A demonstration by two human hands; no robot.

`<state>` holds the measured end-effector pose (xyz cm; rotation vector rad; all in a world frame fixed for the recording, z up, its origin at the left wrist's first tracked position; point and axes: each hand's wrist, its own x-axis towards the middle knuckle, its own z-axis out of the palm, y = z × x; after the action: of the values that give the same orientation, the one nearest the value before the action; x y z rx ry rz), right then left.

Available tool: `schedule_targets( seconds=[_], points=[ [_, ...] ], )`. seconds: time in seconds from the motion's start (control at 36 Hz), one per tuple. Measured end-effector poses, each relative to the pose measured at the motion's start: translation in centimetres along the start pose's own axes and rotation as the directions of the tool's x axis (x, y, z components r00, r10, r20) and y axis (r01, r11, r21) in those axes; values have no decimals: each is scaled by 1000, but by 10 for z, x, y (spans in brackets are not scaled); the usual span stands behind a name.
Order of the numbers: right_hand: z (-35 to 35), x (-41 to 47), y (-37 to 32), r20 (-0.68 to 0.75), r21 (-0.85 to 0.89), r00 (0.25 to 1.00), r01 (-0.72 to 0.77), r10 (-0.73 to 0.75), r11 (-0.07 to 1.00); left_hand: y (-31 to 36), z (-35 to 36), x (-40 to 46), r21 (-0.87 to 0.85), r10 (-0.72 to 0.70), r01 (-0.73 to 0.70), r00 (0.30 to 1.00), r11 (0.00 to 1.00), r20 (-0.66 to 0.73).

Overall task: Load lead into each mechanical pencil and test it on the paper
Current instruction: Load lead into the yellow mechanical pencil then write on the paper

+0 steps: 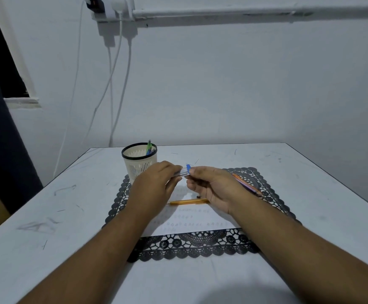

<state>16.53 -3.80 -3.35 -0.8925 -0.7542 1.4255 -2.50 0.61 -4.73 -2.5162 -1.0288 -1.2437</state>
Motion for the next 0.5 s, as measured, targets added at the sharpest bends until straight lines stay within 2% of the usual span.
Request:
schedule_targets(
  seconds=[0.11,0.19,0.25,0.33,0.5],
  points=[
    [0,-2,1,-52,-91,998,24,-29,996,1,0,-1,28,19,-19,1000,999,-23],
    [4,0,3,-64,-27,998,-27,25,999,2,-5,1,-12,6,-6,1000,1000,-5],
    [6,0,5,-58,48,995,-81,84,996,7,-11,2,-119,-76,78,997,990,25],
    [7,-1,6,-53,144,987,-145,154,979,13,-16,2,-343,-210,220,975,913,68],
    [8,0,8,-35,189,983,-173,182,967,14,-16,3,-529,-294,305,950,792,107]
  ],
)
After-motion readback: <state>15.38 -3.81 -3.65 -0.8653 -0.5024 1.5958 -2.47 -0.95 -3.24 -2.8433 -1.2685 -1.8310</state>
